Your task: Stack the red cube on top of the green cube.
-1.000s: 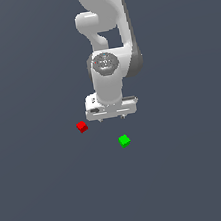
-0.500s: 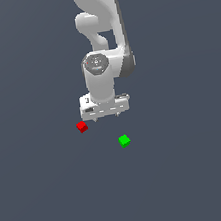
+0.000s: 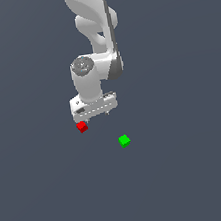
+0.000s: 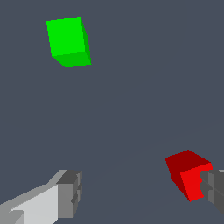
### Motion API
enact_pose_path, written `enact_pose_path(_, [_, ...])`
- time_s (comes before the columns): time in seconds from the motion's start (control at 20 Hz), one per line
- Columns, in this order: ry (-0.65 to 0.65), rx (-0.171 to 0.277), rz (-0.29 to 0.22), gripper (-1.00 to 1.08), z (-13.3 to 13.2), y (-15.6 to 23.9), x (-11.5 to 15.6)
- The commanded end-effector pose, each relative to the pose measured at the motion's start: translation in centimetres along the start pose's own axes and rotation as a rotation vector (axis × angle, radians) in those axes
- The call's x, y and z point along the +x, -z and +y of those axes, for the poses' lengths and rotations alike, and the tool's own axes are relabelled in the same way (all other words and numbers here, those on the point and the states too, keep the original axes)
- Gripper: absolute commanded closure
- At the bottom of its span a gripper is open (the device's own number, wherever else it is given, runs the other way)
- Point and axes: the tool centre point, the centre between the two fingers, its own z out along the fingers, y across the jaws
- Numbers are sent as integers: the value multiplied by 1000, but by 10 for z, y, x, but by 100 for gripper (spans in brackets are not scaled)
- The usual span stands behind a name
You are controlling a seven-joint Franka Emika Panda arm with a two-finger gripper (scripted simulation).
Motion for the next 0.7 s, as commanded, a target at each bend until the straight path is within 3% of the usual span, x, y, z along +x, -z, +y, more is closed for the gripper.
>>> enact_pose_path(0.0, [44,-2,7,-92,10,-5,-8])
enact_pose_path(0.65, [249,-7,37,-92,62,-30,-36])
